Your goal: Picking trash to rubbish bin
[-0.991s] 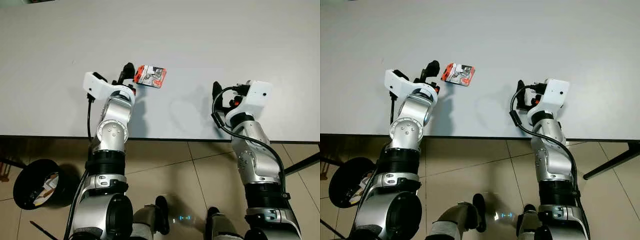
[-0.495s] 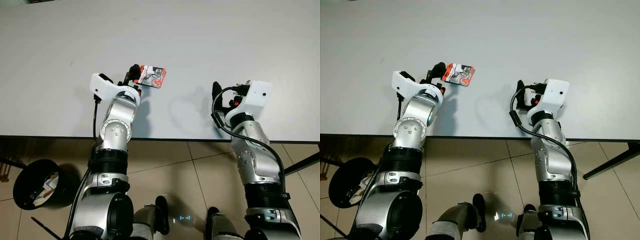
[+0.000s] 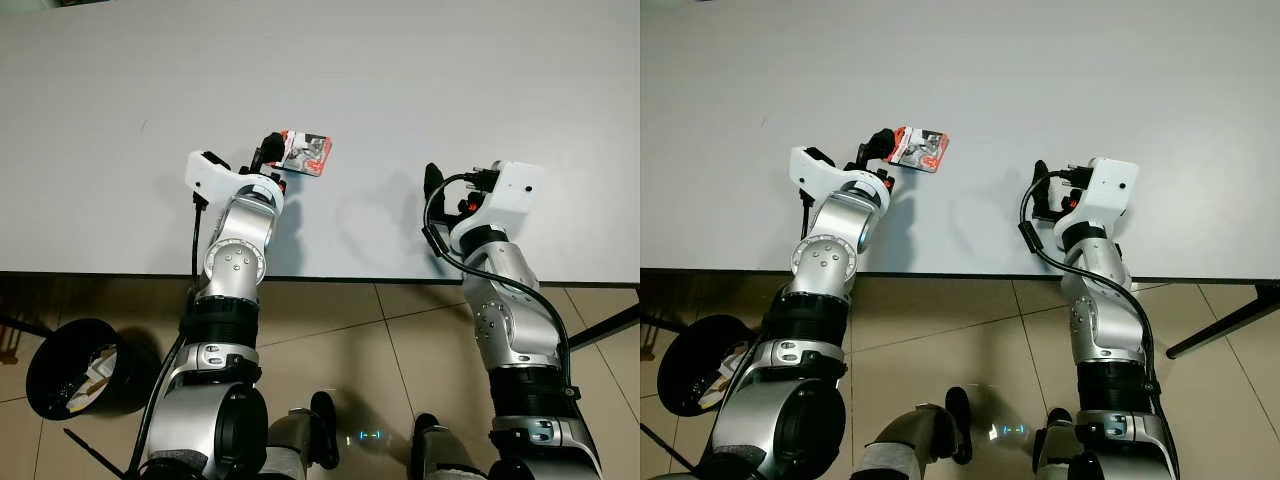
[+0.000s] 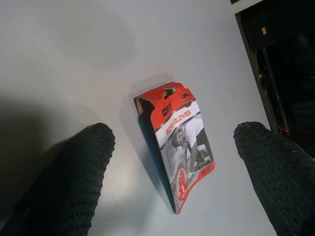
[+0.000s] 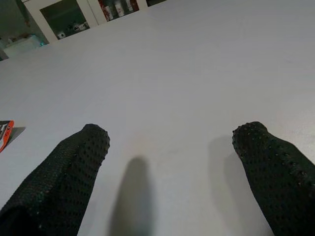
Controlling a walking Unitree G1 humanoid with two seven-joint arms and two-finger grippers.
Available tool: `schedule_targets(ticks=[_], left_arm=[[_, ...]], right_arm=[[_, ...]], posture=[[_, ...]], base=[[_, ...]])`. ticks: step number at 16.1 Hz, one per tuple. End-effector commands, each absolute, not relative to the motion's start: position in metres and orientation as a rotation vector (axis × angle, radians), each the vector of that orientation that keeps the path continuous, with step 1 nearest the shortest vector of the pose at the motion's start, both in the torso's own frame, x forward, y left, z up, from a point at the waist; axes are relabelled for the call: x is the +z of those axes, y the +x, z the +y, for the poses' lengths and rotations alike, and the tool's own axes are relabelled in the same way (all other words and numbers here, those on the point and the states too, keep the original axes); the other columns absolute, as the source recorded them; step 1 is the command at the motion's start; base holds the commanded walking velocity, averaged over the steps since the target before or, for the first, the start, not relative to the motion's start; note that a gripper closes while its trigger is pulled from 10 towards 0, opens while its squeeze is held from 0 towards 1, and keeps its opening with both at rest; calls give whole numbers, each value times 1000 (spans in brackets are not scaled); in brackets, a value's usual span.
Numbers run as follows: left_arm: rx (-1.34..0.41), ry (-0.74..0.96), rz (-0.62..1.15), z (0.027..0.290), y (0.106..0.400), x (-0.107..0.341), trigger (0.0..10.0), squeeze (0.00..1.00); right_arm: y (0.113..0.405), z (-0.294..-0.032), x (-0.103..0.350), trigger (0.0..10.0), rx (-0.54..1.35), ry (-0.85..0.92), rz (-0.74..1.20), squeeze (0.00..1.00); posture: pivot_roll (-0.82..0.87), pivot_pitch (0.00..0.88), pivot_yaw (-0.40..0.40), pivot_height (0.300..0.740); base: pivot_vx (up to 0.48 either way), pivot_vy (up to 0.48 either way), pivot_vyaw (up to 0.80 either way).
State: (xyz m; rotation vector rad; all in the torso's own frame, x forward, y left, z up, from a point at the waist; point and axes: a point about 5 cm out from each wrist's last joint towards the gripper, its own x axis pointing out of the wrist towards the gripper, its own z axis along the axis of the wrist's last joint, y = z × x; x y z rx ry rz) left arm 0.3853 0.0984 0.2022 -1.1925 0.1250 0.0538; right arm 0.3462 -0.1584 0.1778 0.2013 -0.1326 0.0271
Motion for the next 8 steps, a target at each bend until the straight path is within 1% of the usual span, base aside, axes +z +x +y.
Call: schedule_targets(ticks=[1,6,8], left_arm=[[-112,-1319,243,18,373,219,10000,0],[-92,-1327,250,21,379,214,10000,0],[-122,-1320,238,22,383,216,10000,0]], right_arm=[[343,-154,158,10000,32,221,-45,0],[341,-155,159,10000,32,220,-45,0],[341,-155,159,10000,30,221,-44,0]], posture=[[17,276,176,740],[10,285,173,740],[7,287,173,740]], base=[[0,0,0],[0,0,0],[0,0,0]])
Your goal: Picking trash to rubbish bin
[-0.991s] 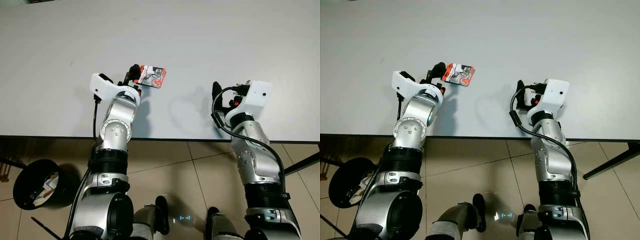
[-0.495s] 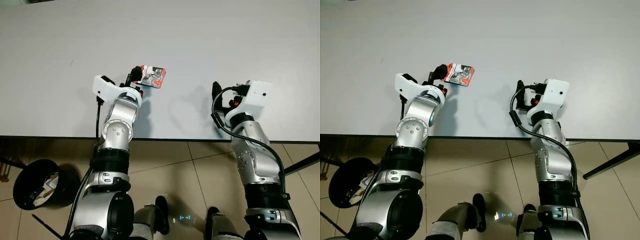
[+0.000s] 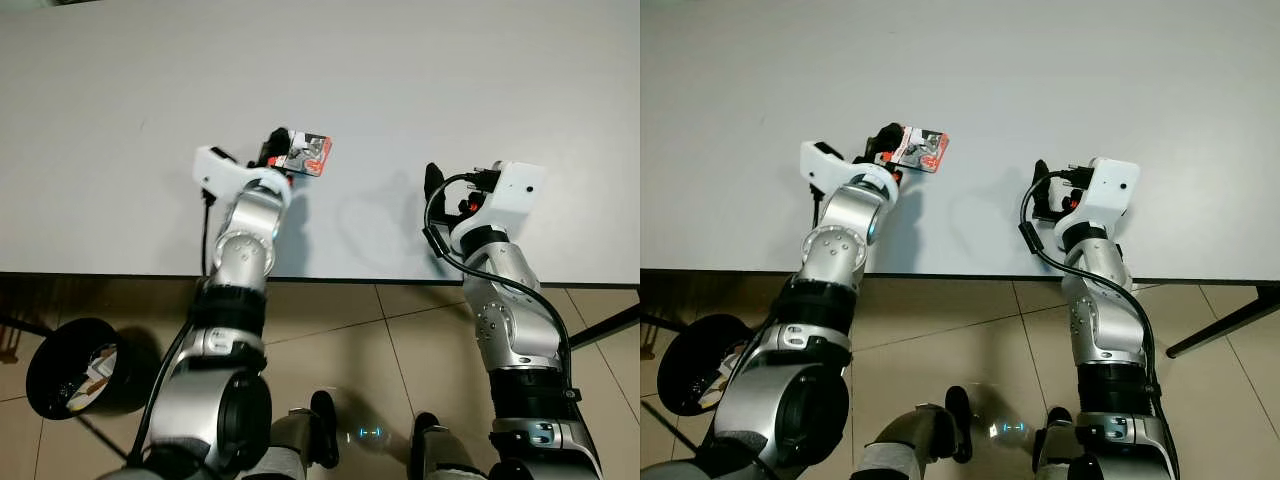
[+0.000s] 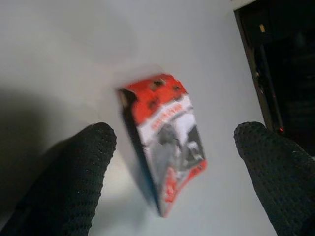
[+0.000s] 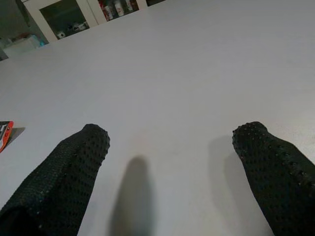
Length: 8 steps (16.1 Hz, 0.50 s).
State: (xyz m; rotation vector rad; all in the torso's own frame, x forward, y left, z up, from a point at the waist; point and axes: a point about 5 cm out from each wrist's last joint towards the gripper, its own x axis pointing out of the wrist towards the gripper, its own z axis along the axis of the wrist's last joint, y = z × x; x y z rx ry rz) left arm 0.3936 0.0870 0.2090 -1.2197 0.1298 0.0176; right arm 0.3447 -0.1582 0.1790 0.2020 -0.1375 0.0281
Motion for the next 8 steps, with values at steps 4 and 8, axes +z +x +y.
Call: schedule_targets(ticks=[4,8], left_arm=[[-149,-1312,241,20,386,217,10000,0],[-129,-1304,235,23,389,214,10000,0]], right_arm=[[340,-155,159,10000,27,221,-43,0],[339,-156,158,10000,22,220,-42,0]], posture=[[1,290,174,740],[-4,293,175,740]], base=[[0,0,0],[0,0,0]])
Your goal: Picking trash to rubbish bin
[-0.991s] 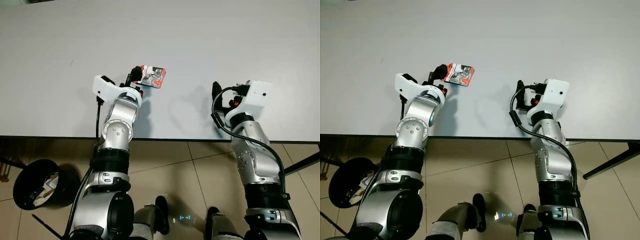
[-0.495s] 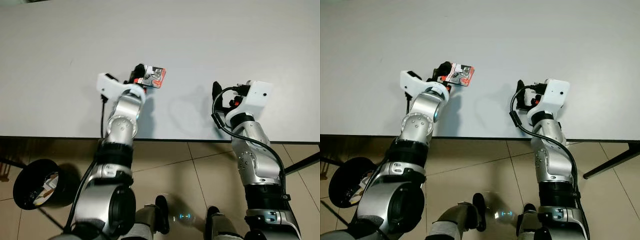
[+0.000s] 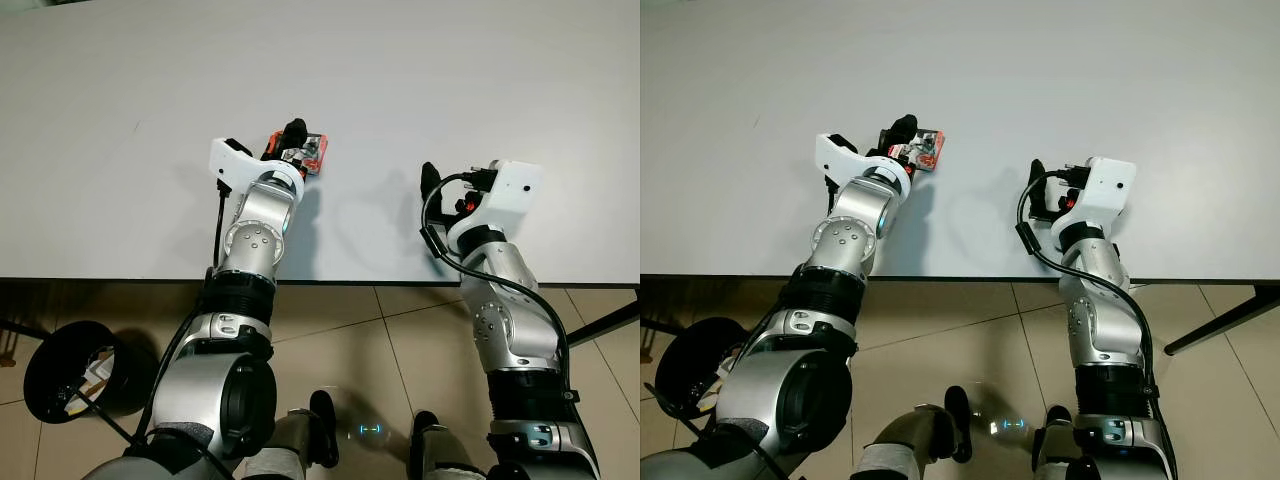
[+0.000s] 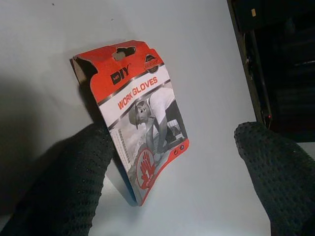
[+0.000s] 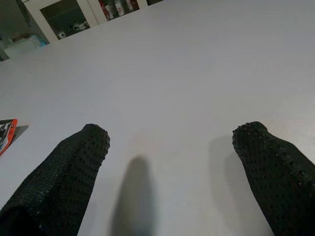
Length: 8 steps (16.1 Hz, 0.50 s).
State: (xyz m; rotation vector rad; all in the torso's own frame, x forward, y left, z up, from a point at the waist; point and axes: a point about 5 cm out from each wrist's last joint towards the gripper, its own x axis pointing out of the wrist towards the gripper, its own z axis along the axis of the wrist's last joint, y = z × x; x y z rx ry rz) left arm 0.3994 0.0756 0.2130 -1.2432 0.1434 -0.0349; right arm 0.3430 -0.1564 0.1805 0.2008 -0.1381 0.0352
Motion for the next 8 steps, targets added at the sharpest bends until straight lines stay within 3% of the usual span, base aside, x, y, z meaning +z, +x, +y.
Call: schedule_targets(ticks=[1,8], left_arm=[[-117,-1300,230,25,390,214,10000,0],[-50,-1286,219,36,394,204,10000,0]], right_arm=[[338,-156,158,10000,22,220,-40,0],[337,-157,158,10000,18,219,-38,0]], posture=[[-4,294,175,740],[-11,300,170,740]], base=[[0,0,0],[0,0,0]])
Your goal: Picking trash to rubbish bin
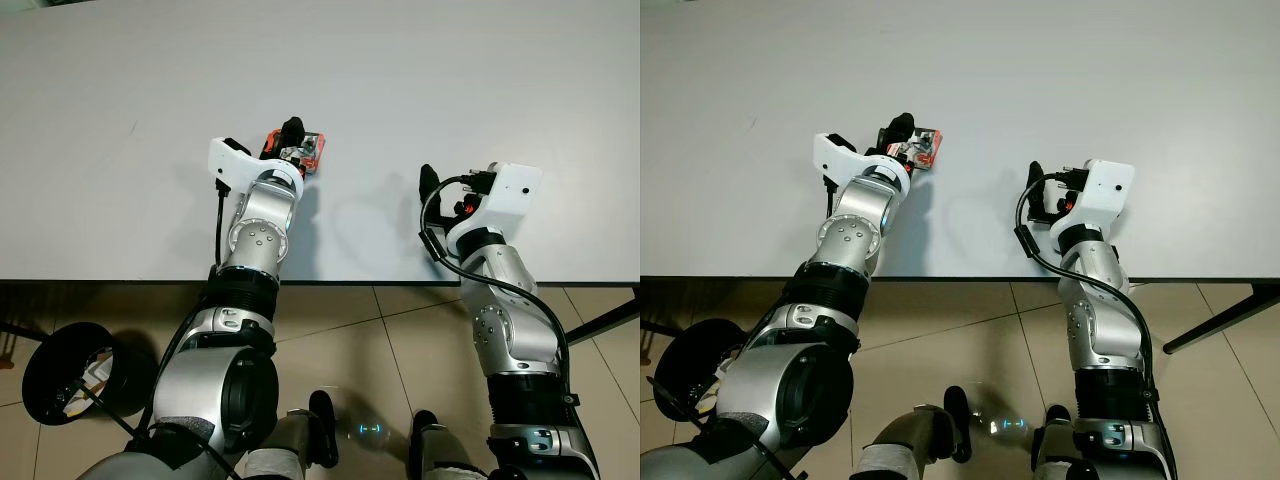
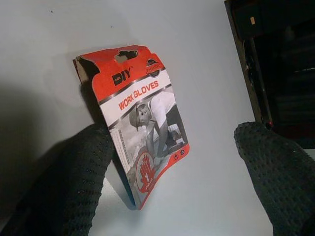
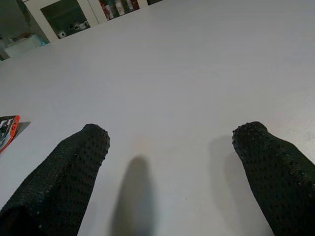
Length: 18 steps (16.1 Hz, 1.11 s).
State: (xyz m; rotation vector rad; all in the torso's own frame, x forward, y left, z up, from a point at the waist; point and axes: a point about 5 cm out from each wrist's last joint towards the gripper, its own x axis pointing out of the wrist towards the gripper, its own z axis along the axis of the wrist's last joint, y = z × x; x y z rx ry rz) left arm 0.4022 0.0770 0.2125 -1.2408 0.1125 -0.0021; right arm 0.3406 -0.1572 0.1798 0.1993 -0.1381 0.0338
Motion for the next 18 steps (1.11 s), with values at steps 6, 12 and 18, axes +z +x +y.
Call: schedule_targets(ticks=[6,12,18], left_arm=[[89,-1262,151,50,395,207,10000,0],[69,-1280,205,42,395,201,10000,0],[35,-1305,222,39,399,200,10000,0]], right_arm=[[337,-156,157,10000,24,221,-34,0],[334,-159,158,10000,15,217,-34,0],[326,-163,157,10000,4,210,-26,0]], posture=[[-2,301,167,740],[-18,315,163,740],[-47,356,151,740]], base=[[0,0,0],[0,0,0],[0,0,0]])
